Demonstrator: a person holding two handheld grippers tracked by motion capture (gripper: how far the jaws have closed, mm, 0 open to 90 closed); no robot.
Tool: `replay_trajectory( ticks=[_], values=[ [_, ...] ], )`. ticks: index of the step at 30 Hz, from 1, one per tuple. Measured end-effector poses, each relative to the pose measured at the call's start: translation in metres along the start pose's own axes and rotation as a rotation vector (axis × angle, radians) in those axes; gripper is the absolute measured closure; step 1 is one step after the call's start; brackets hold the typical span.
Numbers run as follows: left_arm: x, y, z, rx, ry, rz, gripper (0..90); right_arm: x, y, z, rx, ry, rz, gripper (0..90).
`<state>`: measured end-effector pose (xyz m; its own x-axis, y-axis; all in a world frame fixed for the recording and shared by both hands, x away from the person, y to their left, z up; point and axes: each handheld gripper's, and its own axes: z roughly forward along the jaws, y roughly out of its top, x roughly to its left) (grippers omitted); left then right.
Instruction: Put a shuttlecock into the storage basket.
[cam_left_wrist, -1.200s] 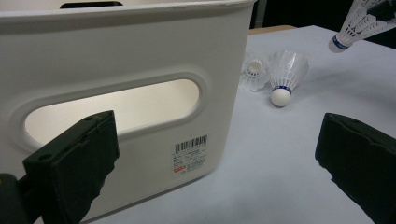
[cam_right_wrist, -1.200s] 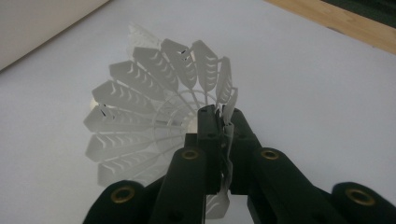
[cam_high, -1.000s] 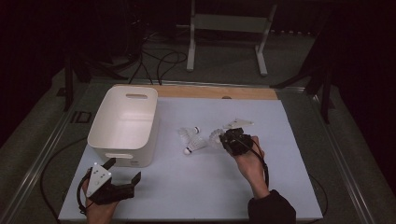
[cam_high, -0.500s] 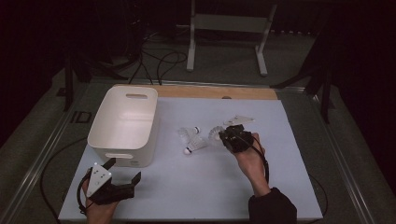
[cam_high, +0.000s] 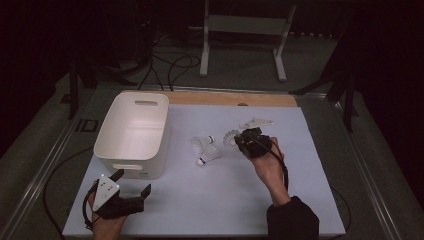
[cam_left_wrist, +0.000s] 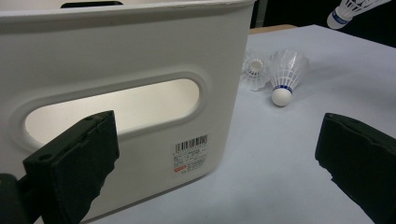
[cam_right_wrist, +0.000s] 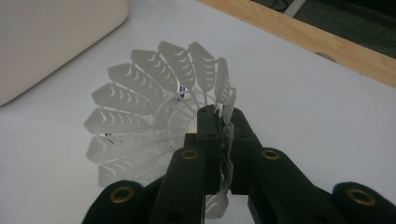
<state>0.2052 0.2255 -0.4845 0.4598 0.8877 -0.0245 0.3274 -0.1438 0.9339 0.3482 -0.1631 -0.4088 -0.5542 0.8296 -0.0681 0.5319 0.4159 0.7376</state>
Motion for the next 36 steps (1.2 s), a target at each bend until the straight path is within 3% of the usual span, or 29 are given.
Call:
replay_trajectory(
  ticks=[11,36],
  values=[
    [0.0,0.0,0.0,-0.001,0.001,0.0,0.3,-0.007,0.011,0.001,-0.012,0.01,0.021,86.5],
    [0.001,0.0,-0.001,-0.004,0.001,-0.002,0.3,-0.016,0.048,0.007,-0.011,-0.035,-0.025,86.5]
  ],
)
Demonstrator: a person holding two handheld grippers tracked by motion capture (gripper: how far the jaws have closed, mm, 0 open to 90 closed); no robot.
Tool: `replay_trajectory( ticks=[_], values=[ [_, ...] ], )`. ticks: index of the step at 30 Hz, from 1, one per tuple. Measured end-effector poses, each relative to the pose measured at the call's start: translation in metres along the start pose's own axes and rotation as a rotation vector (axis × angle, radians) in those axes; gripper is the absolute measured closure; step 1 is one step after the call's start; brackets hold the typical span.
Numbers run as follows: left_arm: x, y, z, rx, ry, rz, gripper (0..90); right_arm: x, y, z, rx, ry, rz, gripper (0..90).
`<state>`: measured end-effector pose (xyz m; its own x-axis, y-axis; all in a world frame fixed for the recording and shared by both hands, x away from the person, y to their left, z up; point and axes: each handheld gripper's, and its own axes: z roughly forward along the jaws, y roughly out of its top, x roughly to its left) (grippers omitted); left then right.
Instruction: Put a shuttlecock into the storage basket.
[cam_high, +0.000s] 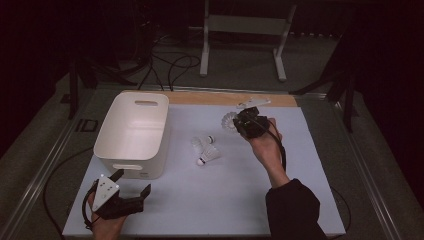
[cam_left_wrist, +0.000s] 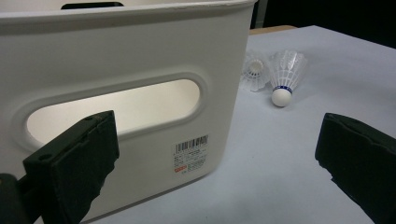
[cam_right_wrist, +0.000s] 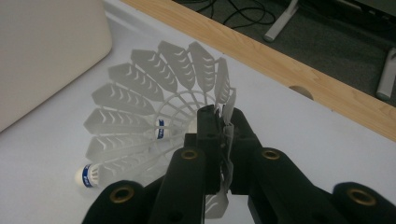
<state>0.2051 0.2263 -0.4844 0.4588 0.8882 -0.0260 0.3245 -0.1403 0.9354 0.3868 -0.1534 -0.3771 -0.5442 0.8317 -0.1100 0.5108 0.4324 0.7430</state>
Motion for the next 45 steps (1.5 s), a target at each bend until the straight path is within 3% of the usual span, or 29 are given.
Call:
replay_trajectory(
  ticks=[6,14,30,34,45],
  values=[
    [0.0,-0.001,0.0,0.001,0.004,-0.003,0.3,-0.001,0.007,0.003,-0.002,0.0,-0.004,86.4],
    [0.001,-0.001,-0.001,0.001,0.003,-0.004,0.3,-0.007,0.012,0.007,-0.015,0.035,0.015,86.4],
    [0.001,0.0,-0.003,0.002,0.001,-0.001,0.3,-0.008,0.036,0.011,-0.033,0.031,0.004,86.4],
    [0.0,0.0,-0.001,-0.001,0.0,-0.001,0.3,-0.012,0.04,0.012,-0.047,0.055,0.033,86.5],
    [-0.001,0.0,-0.001,0.003,-0.001,0.003,0.3,-0.016,0.048,0.018,-0.089,0.062,0.043,86.4]
  ],
)
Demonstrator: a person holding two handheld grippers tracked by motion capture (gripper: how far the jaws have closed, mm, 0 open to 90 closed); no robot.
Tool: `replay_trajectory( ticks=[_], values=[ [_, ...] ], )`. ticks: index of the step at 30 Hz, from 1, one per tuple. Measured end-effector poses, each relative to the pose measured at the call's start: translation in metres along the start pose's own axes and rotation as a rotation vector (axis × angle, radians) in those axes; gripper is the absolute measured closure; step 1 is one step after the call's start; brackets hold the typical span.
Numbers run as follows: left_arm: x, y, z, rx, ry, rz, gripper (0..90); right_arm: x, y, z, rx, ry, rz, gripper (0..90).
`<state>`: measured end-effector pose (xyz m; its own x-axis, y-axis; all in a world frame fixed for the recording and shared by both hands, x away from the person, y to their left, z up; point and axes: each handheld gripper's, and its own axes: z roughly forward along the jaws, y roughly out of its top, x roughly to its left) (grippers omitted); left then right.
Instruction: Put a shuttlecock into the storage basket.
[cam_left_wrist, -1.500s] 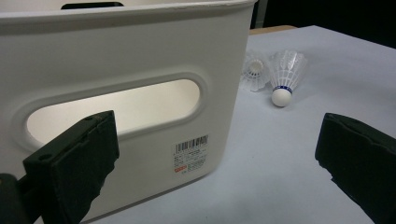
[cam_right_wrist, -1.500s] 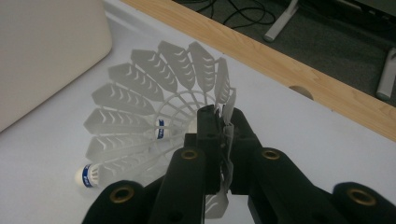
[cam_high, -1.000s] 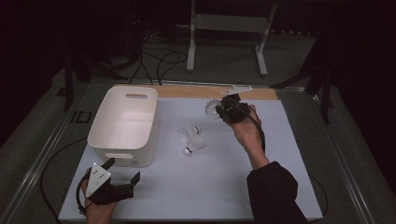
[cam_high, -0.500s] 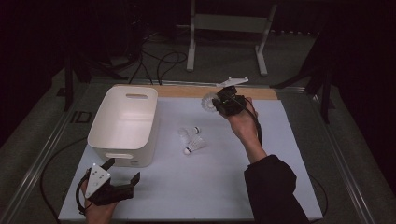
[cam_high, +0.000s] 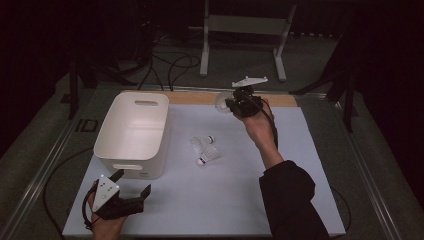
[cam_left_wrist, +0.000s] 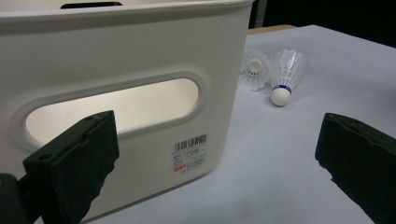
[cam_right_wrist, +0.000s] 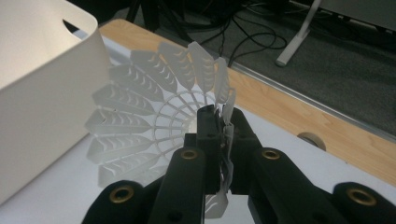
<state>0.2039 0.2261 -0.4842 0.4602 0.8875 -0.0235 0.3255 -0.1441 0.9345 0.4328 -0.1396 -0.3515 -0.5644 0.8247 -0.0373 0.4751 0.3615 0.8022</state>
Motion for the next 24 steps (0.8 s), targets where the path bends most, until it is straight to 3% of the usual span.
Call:
replay_trajectory(
  ticks=[12,17,24],
  values=[
    [0.0,0.0,0.0,-0.002,-0.004,-0.001,0.3,0.007,0.017,0.005,-0.009,-0.003,-0.022,86.3],
    [0.0,0.0,0.0,-0.006,-0.004,-0.004,0.3,0.008,0.022,0.006,-0.025,0.04,0.012,86.4],
    [0.0,0.0,0.0,-0.006,-0.004,-0.004,0.3,0.011,0.028,0.011,-0.021,0.037,0.004,86.4]
  ],
)
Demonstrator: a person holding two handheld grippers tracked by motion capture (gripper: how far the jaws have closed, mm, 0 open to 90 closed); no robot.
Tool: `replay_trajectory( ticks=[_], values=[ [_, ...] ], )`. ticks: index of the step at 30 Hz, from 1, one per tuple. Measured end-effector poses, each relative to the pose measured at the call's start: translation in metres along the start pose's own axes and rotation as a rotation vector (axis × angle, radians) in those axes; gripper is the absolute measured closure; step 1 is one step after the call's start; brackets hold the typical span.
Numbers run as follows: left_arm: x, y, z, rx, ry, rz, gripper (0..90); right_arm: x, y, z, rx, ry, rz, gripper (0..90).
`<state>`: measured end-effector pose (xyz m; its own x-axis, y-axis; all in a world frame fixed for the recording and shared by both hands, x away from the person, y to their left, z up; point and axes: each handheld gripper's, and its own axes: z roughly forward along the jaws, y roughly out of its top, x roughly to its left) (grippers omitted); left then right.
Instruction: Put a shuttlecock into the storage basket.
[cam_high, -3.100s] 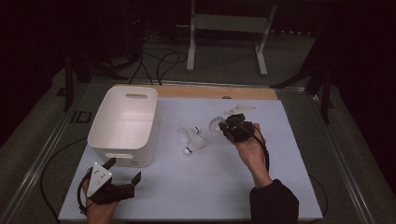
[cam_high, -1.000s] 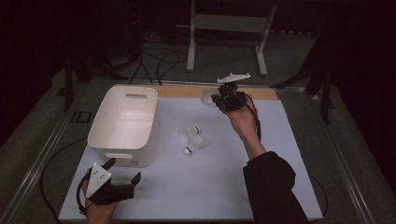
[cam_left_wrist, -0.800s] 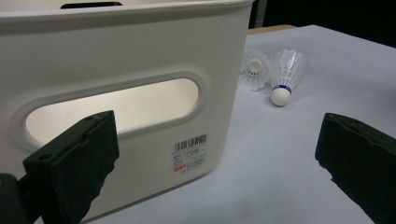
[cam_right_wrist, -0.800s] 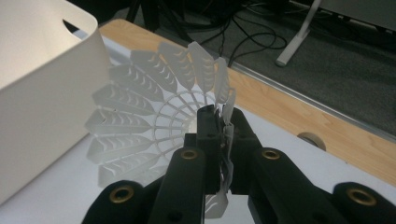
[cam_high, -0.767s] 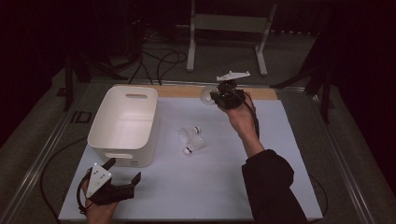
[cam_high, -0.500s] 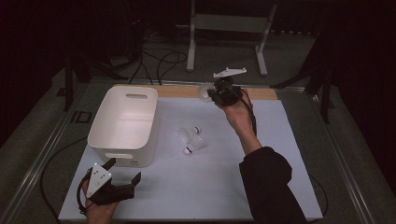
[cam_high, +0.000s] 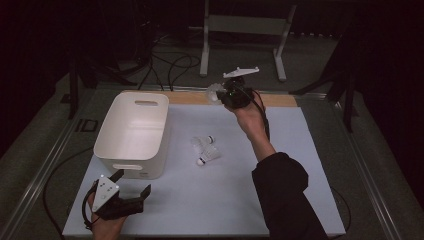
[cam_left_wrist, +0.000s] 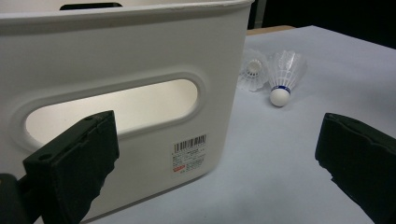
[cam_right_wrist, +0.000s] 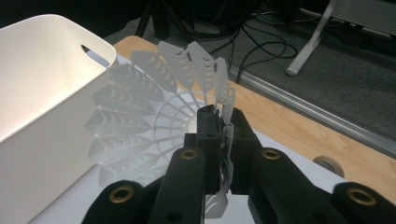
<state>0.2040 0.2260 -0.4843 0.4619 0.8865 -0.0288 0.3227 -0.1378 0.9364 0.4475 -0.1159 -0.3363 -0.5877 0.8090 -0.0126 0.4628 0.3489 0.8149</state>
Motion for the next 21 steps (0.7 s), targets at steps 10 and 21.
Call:
replay_trajectory(
  ticks=[10,21],
  values=[
    [0.0,0.0,0.0,0.001,-0.001,0.002,0.3,0.003,0.012,0.002,-0.021,0.009,-0.009,86.4],
    [0.001,0.0,0.0,-0.001,0.0,0.0,0.3,0.013,0.022,0.009,-0.009,-0.004,-0.059,86.4]
  ],
)
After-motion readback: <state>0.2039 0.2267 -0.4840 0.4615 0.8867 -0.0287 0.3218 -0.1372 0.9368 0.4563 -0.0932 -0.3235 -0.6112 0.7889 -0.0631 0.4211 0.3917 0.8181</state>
